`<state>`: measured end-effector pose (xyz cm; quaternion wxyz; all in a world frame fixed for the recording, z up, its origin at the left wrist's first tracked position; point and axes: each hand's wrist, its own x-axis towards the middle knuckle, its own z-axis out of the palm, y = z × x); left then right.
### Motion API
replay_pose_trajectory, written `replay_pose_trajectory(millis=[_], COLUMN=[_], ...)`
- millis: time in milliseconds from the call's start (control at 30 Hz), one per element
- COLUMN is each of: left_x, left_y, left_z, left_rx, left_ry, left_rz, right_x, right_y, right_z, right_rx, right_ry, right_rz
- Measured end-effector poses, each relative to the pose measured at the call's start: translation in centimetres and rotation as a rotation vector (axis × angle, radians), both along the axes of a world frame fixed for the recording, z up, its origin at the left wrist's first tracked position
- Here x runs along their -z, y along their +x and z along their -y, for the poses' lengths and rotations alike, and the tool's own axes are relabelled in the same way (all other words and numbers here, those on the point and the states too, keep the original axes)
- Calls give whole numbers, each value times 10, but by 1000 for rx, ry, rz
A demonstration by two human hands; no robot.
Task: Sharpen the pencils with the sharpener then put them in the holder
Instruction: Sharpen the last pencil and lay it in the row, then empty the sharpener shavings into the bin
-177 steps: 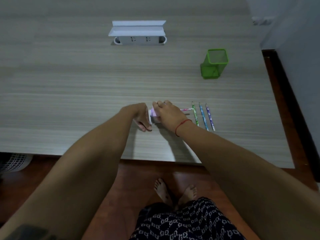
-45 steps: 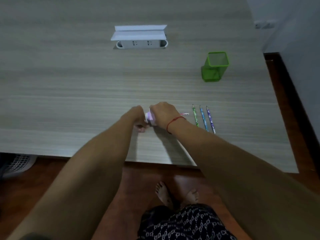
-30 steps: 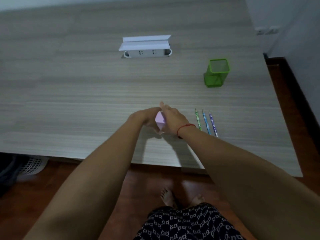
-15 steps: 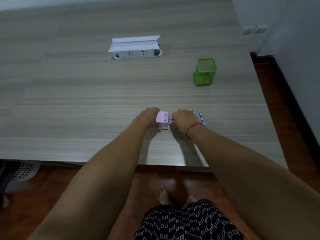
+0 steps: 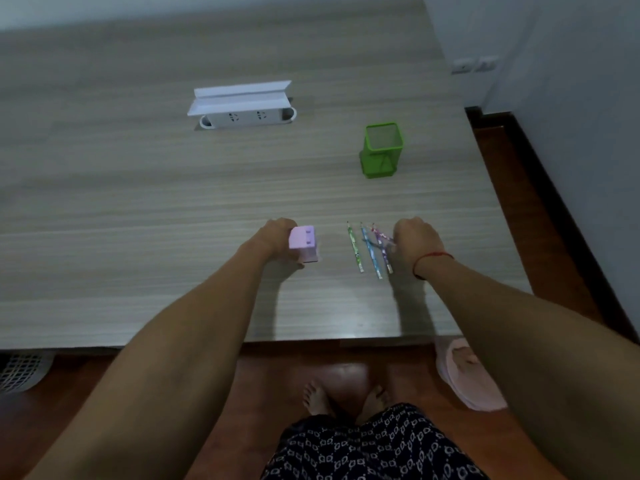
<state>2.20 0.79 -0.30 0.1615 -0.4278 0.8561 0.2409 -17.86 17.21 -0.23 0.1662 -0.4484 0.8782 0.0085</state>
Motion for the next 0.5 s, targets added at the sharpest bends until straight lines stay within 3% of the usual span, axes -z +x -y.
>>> replay_pose_trajectory(millis=[200,500], left_x=[8,13], left_y=[-17,-24], left_z=[-11,-20], left_rx=[14,-22], left_ry=[1,9], left_rz=[-32,-22], right_x=[25,46], right_y=[-15,-20], right_z=[-10,-16], right_rx=[253,349], right_ry=[-61,-121], right_rz=[157,206])
